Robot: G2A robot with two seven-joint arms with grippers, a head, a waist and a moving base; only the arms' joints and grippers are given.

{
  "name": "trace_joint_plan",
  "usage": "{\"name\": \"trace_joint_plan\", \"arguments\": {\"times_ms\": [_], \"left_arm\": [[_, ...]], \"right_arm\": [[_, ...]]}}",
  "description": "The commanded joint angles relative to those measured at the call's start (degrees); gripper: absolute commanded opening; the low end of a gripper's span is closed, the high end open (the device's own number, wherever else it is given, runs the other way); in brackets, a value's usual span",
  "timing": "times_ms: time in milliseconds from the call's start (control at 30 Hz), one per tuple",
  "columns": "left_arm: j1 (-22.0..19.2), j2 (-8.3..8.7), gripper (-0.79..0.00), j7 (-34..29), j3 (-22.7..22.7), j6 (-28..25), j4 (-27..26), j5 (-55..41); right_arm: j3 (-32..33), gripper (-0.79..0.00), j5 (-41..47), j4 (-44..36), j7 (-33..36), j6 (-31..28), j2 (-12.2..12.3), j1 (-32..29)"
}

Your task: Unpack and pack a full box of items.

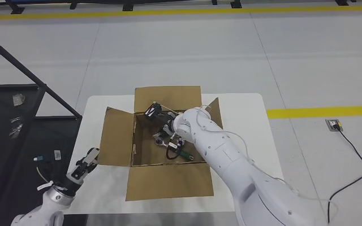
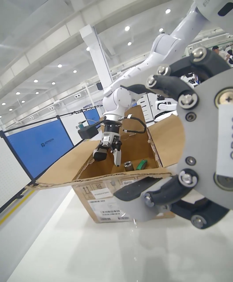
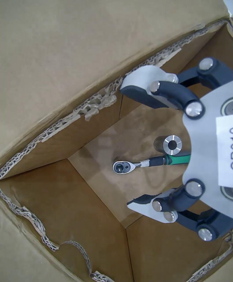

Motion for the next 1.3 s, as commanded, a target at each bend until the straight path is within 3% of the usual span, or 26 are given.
{"name": "trace_joint_plan", "arguments": {"times_ms": [0,200,467,700,800,1133,1267], "left_arm": [[0.3,0.03,0.0,0.1,0.0,-0.1,-0.4,0.4],[1.1,0.07,0.0,0.6,0.2,-0.1,-1.2,0.6],[1.3,-0.01,0.0,1.4,2.4,0.3,-2.8,1.9],[0.6,-0.03,0.0,1.3,4.6,0.7,-4.5,3.5],[0.3,-0.05,0.0,1.2,5.9,1.0,-5.2,4.4],[-1.3,-0.23,0.0,2.3,10.2,2.3,-5.1,8.5],[-1.9,-0.23,0.0,2.5,11.2,2.7,-4.7,9.4]], "right_arm": [[0.0,0.0,0.0,0.0,0.0,0.0,0.0,0.0],[0.1,0.0,-2.3,-1.6,-6.1,-4.3,1.4,-1.1],[1.6,0.0,-6.2,-3.4,-21.9,-14.3,5.8,-1.7],[4.6,0.0,-10.0,-11.8,-34.2,-14.4,11.0,-5.5],[7.3,0.0,-9.4,-17.2,-34.2,-12.3,13.3,-8.3],[7.7,0.0,-9.4,-18.2,-33.8,-11.4,13.5,-8.9],[10.1,0.0,-10.8,-20.6,-37.5,-12.7,15.1,-9.6]]}}
